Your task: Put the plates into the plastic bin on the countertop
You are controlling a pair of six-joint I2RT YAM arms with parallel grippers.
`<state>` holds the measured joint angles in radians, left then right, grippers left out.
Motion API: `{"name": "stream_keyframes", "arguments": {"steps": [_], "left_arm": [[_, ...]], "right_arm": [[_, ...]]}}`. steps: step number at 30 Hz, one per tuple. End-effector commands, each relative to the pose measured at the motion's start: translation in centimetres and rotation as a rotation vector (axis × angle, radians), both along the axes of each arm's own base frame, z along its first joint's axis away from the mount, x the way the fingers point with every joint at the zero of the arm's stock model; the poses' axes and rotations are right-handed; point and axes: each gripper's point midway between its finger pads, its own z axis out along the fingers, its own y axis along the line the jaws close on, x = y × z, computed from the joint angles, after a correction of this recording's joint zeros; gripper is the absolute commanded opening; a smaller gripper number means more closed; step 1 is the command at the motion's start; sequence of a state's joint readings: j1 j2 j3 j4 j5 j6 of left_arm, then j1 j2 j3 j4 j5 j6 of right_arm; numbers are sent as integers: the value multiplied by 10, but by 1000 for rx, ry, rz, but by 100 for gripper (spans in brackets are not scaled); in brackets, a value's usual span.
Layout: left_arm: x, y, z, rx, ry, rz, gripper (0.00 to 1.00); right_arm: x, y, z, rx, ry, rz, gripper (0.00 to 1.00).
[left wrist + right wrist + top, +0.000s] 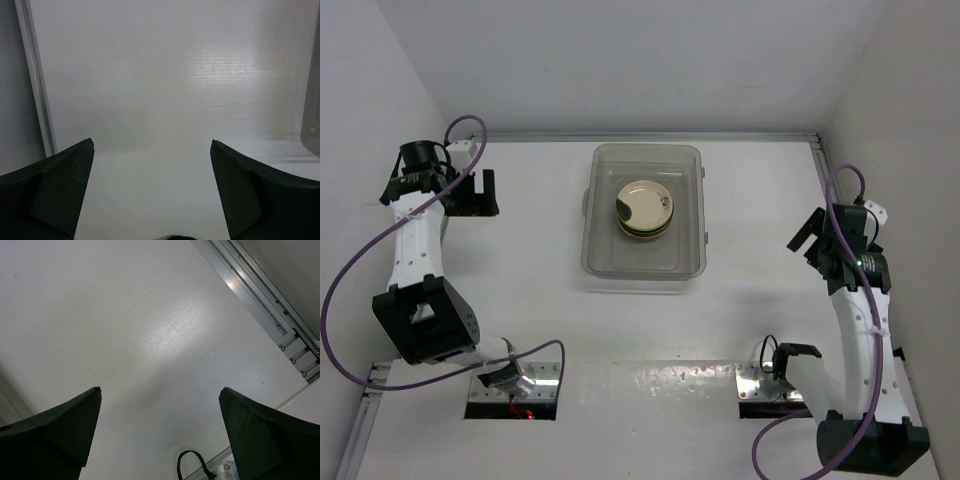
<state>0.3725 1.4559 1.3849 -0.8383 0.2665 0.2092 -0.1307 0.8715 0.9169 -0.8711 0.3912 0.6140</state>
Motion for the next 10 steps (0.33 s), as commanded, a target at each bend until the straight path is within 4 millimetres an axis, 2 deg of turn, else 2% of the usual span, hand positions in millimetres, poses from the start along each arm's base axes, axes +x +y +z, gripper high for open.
{"name": "stream_keyframes", "arguments": {"steps": [1, 5, 9, 10], "left_arm": [[-9, -3, 18, 12, -61, -7, 100], [-17, -6, 23, 23, -71, -15, 100], [-21, -6, 21, 33, -60, -16, 100], [-22, -6, 23, 36, -68, -16, 100]], "right_arm": [[3, 5, 0, 30, -23, 14, 100], [1, 9, -2, 41, 2, 38, 100], [2, 11, 7, 44, -23, 59, 100], [5, 16, 10, 38, -36, 110, 100]]}}
